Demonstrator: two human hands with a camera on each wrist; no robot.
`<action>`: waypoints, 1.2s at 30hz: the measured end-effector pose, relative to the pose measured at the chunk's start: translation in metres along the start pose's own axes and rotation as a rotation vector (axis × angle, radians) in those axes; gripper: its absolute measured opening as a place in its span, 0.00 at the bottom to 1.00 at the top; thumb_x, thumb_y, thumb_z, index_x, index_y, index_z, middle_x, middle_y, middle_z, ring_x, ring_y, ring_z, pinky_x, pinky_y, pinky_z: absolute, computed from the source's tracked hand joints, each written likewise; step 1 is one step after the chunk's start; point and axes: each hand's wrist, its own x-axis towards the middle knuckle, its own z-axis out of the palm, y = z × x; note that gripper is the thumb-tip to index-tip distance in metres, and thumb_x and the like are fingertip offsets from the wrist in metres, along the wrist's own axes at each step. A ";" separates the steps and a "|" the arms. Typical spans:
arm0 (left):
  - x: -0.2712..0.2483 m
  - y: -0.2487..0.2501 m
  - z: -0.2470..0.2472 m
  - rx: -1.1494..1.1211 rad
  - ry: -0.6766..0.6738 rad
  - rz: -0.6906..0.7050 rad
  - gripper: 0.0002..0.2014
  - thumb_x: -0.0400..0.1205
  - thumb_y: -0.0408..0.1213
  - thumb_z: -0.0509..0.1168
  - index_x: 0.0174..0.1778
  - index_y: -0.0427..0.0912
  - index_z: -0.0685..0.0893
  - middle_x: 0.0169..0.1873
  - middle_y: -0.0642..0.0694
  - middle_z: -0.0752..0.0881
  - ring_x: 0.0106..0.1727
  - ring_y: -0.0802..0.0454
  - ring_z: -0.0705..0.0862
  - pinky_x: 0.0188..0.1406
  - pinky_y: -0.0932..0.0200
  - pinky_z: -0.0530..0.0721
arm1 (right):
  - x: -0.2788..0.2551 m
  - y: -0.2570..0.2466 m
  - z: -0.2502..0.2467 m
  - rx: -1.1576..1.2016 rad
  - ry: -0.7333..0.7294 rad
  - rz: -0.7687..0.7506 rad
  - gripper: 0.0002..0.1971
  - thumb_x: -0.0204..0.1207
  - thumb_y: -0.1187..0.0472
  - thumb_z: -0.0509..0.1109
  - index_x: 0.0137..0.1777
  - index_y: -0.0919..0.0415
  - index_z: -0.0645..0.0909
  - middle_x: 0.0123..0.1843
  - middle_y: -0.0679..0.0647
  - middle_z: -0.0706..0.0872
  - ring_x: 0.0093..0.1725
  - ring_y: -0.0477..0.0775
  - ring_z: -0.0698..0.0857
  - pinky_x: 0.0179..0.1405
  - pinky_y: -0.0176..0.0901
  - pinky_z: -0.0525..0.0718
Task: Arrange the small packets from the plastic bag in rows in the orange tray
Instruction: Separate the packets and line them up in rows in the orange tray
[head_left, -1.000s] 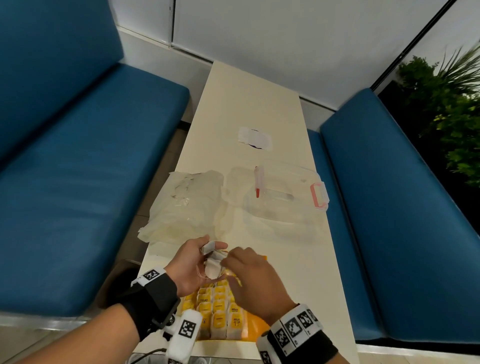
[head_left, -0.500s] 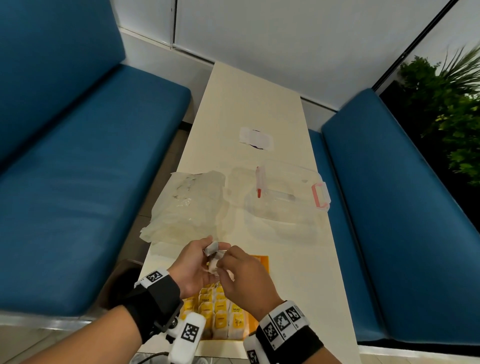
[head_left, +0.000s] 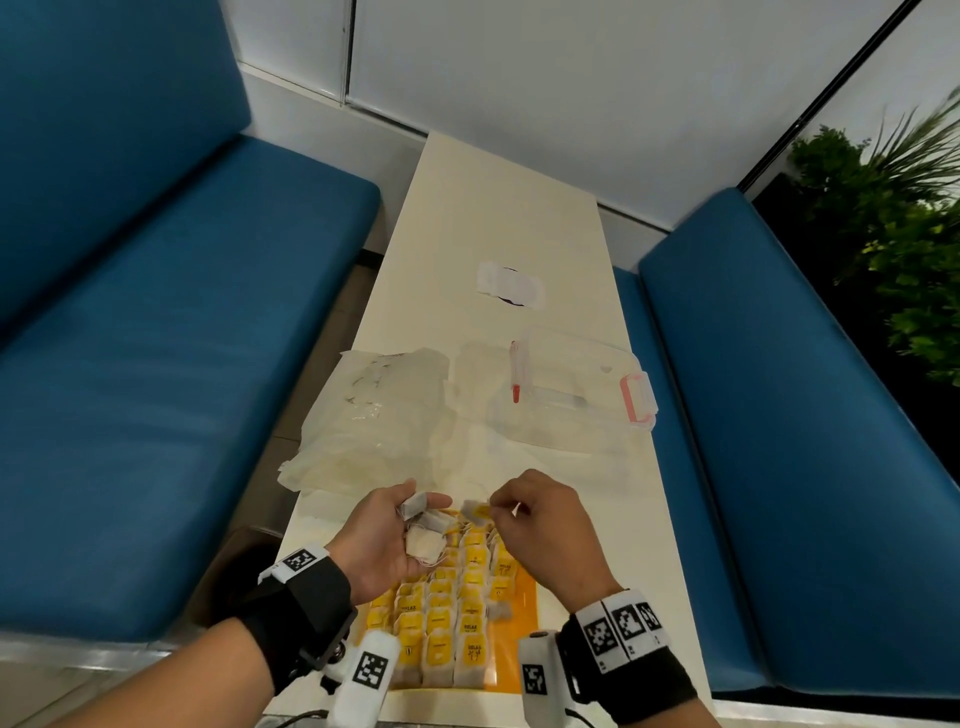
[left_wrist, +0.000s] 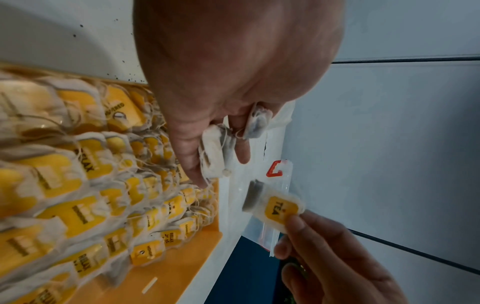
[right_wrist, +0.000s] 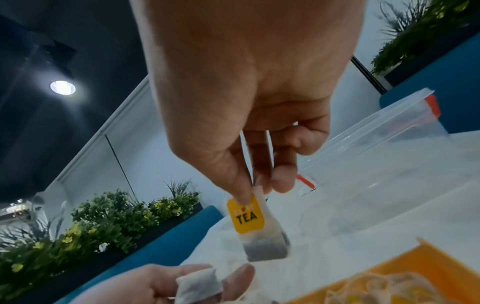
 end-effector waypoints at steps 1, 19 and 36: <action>0.000 0.000 -0.001 0.006 0.004 0.001 0.27 0.91 0.51 0.52 0.61 0.32 0.89 0.56 0.31 0.83 0.51 0.36 0.82 0.46 0.46 0.84 | 0.000 0.004 -0.002 -0.009 -0.012 0.021 0.04 0.73 0.58 0.74 0.41 0.47 0.88 0.42 0.43 0.85 0.40 0.42 0.83 0.44 0.46 0.85; 0.005 -0.001 -0.005 0.045 0.027 -0.002 0.27 0.91 0.52 0.52 0.61 0.33 0.89 0.59 0.31 0.84 0.54 0.34 0.84 0.46 0.46 0.86 | -0.029 0.038 0.030 -0.469 -0.662 0.162 0.10 0.75 0.62 0.70 0.51 0.58 0.91 0.54 0.57 0.91 0.54 0.60 0.88 0.54 0.49 0.88; 0.005 0.000 -0.004 0.034 0.019 -0.001 0.26 0.91 0.51 0.53 0.60 0.32 0.89 0.56 0.31 0.86 0.51 0.35 0.84 0.52 0.43 0.84 | -0.036 0.028 0.045 -0.537 -0.444 0.235 0.10 0.81 0.65 0.59 0.57 0.57 0.78 0.61 0.60 0.84 0.59 0.63 0.86 0.52 0.47 0.82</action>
